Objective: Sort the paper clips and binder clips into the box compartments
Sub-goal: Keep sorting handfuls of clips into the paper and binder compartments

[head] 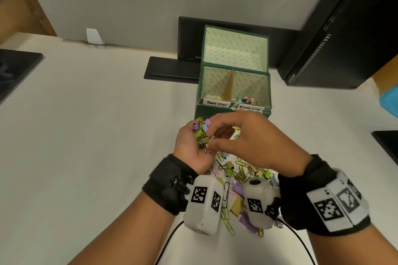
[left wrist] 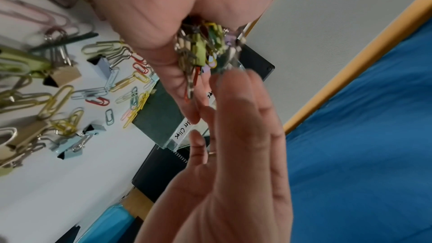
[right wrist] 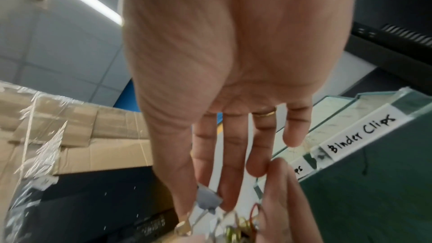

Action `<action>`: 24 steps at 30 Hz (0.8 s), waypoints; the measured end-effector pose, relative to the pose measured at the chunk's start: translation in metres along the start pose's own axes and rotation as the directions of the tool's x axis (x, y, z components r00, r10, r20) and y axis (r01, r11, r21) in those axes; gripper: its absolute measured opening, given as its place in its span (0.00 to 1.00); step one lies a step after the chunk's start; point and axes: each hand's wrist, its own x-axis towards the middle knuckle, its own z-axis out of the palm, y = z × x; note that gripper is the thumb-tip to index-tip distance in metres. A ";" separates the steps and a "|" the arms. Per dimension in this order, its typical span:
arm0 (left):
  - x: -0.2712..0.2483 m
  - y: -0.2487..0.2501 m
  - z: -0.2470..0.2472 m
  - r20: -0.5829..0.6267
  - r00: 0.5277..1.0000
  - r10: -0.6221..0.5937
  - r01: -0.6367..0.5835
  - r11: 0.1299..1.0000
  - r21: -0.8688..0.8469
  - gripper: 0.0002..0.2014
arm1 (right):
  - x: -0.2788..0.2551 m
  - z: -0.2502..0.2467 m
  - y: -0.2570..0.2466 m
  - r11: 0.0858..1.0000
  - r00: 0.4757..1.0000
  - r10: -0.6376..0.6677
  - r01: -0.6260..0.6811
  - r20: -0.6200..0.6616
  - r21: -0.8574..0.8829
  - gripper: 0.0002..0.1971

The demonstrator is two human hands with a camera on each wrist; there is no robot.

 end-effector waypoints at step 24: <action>0.001 -0.003 -0.001 0.091 0.995 0.029 -0.024 0.998 -0.055 0.17 | 0.049 -0.019 0.015 0.938 0.988 0.139 -0.155 -0.072 -0.310 0.12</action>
